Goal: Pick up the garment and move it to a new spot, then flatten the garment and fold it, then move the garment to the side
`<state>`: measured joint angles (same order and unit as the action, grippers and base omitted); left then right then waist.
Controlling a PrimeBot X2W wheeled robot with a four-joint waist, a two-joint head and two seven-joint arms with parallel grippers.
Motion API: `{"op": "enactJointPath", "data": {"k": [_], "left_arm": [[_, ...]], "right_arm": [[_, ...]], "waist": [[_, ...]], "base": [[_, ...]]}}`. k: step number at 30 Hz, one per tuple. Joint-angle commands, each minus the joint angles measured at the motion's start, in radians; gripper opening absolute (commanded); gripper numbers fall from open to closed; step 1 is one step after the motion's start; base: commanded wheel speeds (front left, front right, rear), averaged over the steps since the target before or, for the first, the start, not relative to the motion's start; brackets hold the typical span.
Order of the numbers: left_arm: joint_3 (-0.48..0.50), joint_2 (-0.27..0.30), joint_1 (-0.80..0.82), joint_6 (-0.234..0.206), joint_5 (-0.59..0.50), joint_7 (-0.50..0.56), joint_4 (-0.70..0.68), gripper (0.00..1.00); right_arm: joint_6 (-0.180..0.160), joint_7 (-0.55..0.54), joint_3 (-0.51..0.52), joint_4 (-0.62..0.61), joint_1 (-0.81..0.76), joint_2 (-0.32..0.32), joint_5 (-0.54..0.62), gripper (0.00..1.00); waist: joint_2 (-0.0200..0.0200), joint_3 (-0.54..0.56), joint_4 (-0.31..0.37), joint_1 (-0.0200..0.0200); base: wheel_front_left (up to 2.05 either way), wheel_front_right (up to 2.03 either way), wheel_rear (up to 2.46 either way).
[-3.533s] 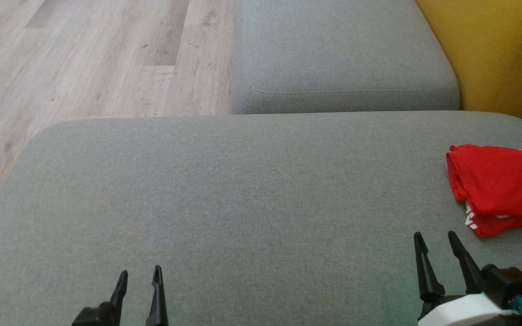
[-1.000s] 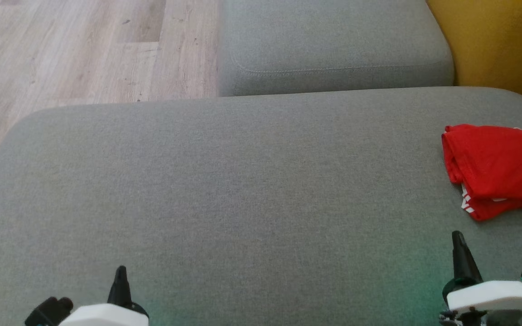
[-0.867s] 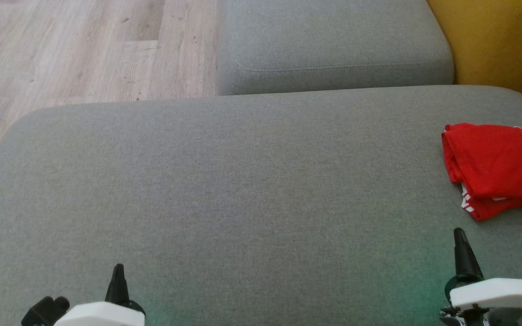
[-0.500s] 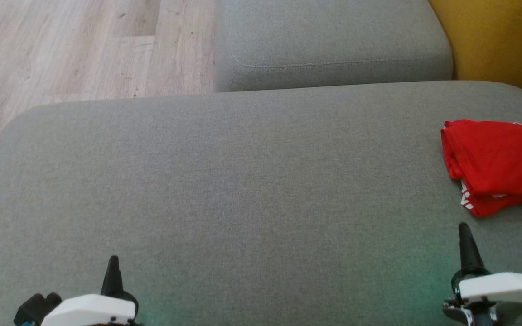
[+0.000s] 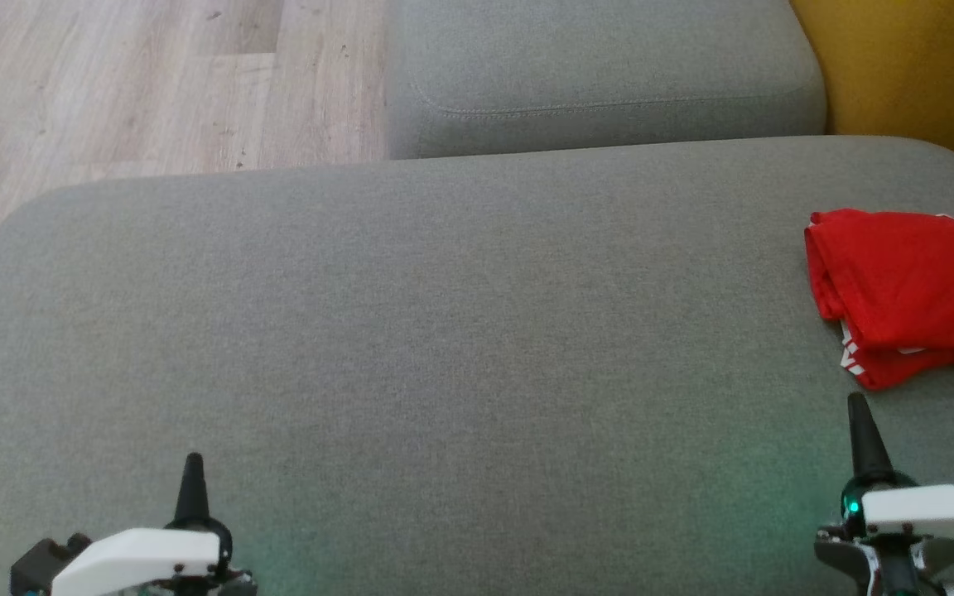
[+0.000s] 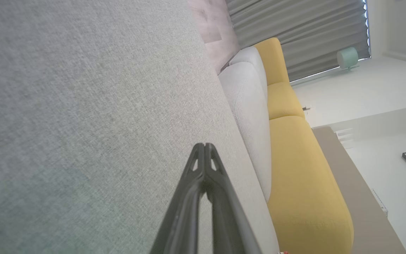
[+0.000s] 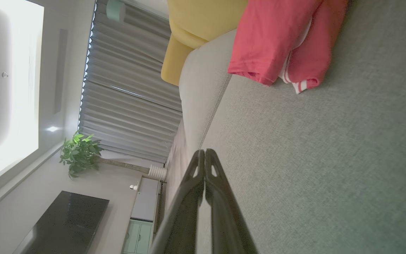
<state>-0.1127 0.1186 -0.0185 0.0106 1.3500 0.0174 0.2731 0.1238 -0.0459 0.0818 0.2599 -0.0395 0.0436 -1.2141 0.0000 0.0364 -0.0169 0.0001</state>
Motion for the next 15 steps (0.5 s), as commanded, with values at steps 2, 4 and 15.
{"op": "enactJointPath", "data": {"k": [2,4,15], "left_arm": [[0.051,-0.001,0.068,0.017,0.026,0.007,-0.028,0.00],[0.062,-0.005,0.072,0.024,0.041,0.013,-0.028,0.00],[0.121,-0.027,0.092,0.059,0.122,0.042,-0.028,0.00]], "right_arm": [[0.005,-0.008,-0.007,-0.029,0.069,0.009,-0.039,0.00],[0.005,-0.012,-0.005,-0.028,0.074,0.009,-0.061,0.00],[0.006,-0.031,0.008,-0.024,0.101,0.009,-0.185,0.00]], "waist": [[0.0000,-0.003,0.001,-0.0001],[0.0000,-0.005,0.002,-0.0001],[0.0000,-0.018,0.008,-0.0001]], "base": [[0.00,0.00,0.00],[0.00,0.00,0.00],[0.00,0.00,0.00]]}}
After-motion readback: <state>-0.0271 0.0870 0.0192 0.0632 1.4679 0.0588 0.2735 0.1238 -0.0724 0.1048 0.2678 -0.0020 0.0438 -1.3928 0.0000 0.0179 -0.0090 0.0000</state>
